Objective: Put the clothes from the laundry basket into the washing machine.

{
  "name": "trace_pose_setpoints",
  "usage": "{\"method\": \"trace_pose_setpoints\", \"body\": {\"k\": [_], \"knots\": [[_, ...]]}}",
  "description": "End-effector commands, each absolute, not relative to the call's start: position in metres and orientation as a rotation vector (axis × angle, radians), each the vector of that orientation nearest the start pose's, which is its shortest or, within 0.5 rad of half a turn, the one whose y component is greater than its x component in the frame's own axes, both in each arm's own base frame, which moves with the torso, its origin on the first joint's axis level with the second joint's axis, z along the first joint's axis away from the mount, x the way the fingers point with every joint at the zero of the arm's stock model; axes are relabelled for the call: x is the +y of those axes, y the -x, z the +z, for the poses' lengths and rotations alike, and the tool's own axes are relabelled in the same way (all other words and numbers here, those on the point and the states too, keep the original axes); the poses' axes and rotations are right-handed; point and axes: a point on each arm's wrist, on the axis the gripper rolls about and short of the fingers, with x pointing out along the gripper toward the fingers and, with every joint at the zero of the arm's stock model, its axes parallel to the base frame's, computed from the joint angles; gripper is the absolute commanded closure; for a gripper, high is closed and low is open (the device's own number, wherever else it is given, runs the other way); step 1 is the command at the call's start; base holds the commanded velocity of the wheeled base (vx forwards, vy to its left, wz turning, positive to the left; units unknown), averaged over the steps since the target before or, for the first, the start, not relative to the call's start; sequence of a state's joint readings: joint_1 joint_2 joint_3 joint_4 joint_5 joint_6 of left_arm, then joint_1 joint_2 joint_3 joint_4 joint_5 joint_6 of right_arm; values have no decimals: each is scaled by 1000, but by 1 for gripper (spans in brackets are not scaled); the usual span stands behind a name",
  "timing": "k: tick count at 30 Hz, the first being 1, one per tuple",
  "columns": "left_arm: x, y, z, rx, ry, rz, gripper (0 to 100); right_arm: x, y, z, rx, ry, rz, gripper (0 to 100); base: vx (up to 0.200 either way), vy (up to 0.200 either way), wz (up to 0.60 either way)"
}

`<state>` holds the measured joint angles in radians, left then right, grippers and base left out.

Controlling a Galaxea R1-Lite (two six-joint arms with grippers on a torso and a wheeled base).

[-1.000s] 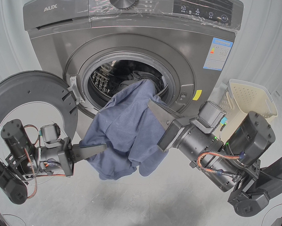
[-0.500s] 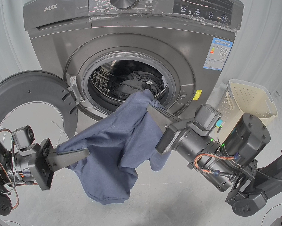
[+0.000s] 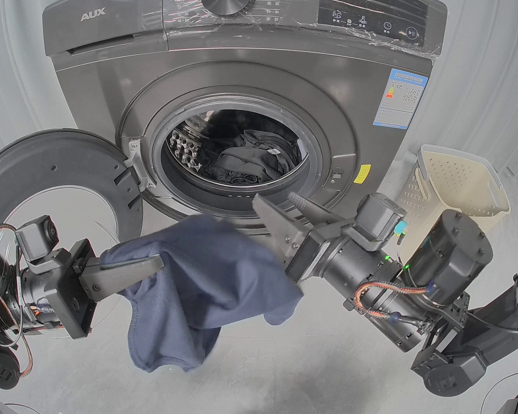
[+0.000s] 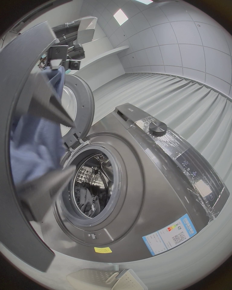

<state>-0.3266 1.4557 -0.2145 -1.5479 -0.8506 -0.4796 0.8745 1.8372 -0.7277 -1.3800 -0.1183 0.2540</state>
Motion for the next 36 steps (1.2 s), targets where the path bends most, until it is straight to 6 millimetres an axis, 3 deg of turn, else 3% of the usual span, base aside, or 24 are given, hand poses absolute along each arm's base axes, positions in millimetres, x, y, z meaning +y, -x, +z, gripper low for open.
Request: {"method": "trace_pose_setpoints", "body": {"k": [1,7,28,36], "knots": [[-77,-173,189,-43,334,-1214,100,250,-223,161,-54,-319,744,0,0,0,0],[-80,-181,200,-100,331,-1188,100,251,-230,136,-5,-246,727,0,0,0,0],[-87,-192,215,-195,337,-1107,100,237,-217,143,-37,-196,731,0,0,0,0],[-104,-209,208,-183,291,-953,100,232,-219,140,-27,-191,714,0,0,0,0]]}}
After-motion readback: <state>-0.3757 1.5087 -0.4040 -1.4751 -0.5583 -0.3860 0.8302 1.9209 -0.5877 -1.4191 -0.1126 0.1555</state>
